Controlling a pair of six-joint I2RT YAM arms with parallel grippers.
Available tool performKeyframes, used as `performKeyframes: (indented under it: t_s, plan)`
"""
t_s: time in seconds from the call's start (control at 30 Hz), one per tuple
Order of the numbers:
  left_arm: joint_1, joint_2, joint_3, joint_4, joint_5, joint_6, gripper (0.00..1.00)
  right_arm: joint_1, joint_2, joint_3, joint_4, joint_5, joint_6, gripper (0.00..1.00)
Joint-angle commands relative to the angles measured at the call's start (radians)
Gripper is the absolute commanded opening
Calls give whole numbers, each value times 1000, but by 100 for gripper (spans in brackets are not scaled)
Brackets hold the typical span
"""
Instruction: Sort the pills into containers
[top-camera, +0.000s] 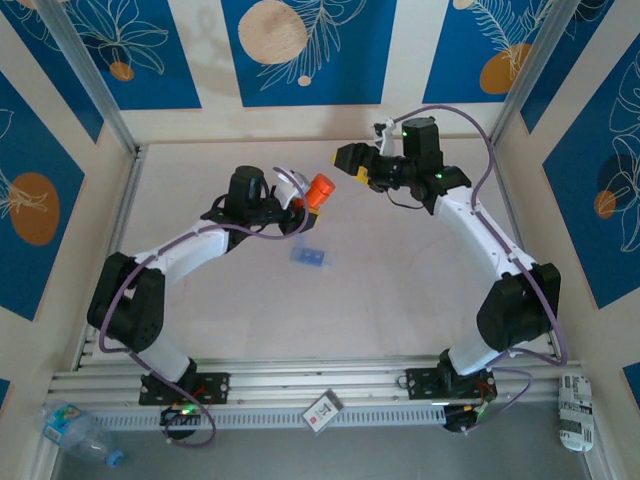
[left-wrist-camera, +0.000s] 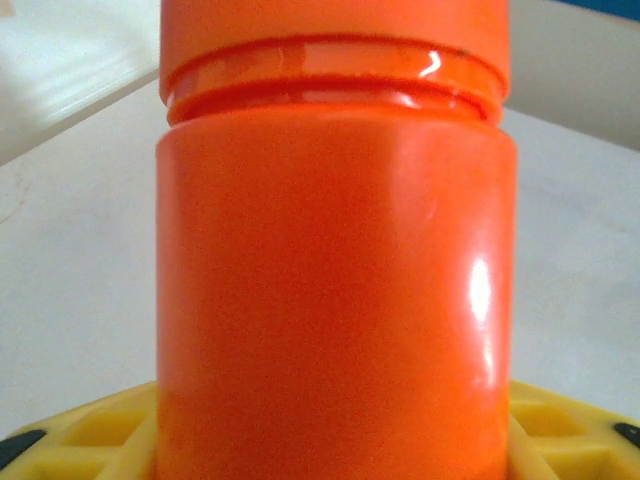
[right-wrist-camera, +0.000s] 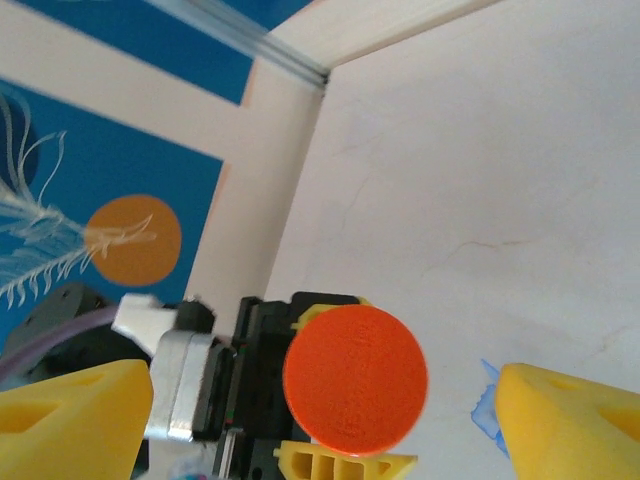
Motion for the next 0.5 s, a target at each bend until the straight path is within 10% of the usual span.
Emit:
performKeyframes:
  t_s: [0.0,0.47]
  plan:
    - [2,-36,-4,46,-46,48,0,34,-2,-11,-38,101,108,89]
    - [-5,-31,-7,44,-34,50,0,117,87,52,-66,128,106,84]
